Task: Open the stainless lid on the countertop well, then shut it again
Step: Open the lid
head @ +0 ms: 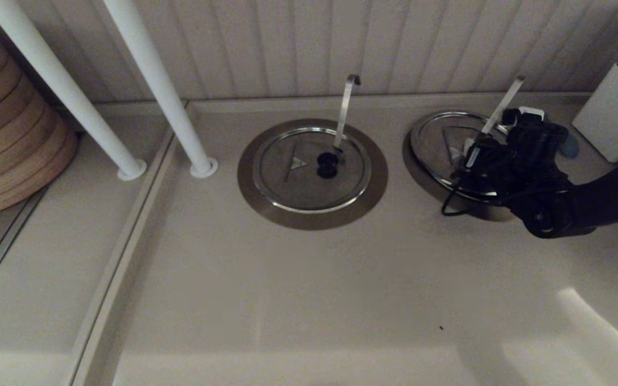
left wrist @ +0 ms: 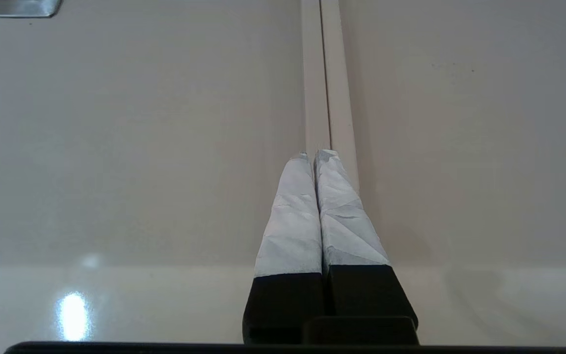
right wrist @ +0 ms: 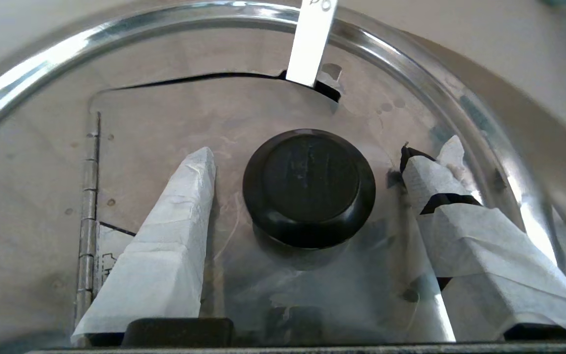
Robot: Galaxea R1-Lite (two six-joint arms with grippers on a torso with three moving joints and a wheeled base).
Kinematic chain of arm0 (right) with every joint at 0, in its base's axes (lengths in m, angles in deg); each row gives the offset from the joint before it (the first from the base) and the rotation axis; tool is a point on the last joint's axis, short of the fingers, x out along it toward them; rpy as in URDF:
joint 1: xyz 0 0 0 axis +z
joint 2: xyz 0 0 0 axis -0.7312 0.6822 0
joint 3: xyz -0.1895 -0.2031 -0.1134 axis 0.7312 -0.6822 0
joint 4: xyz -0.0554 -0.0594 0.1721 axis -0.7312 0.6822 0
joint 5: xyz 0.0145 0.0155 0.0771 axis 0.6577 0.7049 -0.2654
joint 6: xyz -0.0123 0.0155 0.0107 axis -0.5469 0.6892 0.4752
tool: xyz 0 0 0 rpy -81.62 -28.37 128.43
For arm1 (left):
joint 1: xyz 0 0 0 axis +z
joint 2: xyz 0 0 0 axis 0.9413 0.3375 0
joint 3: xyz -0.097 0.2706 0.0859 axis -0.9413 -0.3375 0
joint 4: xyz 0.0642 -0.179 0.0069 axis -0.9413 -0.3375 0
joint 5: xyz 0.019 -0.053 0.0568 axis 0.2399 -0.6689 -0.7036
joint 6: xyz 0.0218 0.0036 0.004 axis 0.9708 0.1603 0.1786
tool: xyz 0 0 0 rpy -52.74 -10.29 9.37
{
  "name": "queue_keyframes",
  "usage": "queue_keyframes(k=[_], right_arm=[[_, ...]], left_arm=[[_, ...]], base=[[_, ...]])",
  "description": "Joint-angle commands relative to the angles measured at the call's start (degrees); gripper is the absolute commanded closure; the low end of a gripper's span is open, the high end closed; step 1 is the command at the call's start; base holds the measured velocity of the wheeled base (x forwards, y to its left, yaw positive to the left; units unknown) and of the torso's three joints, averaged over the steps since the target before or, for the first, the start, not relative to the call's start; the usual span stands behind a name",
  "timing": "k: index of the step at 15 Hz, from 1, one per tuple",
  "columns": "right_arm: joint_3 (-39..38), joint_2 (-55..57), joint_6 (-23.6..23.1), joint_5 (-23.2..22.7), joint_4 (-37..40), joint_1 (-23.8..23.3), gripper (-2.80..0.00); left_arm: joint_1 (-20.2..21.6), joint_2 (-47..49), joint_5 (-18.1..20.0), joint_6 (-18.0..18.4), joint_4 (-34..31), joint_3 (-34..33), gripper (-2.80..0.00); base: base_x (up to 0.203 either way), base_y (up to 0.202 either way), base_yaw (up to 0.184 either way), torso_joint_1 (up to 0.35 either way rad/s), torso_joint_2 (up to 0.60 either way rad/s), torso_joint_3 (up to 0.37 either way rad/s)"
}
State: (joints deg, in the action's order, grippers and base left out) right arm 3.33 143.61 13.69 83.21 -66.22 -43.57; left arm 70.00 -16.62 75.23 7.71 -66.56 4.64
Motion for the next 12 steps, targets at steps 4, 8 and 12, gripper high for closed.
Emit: queue_keyframes(k=[4, 8, 12], right_arm=[[-2.04, -5.15, -2.35, -0.06, 13.12, 0.67, -2.8], [-1.57, -5.3, -1.0, -0.24, 16.72, 0.63, -2.8], [0.5, -4.53, 2.17, -0.1, 14.4, 0.36, -2.8]], left_arm=[[0.0, 0.06, -0.04, -0.02, 0.0, 0.0, 0.0], [0.0, 0.06, -0.04, -0.02, 0.0, 0.0, 0.0], [0.0, 0.06, 0.04, -0.02, 0.0, 0.0, 0.0]], base=[[0.0, 0.0, 0.0, 0.0, 0.0, 0.0], [0.0, 0.0, 0.0, 0.0, 0.0, 0.0], [0.0, 0.0, 0.0, 0.0, 0.0, 0.0]])
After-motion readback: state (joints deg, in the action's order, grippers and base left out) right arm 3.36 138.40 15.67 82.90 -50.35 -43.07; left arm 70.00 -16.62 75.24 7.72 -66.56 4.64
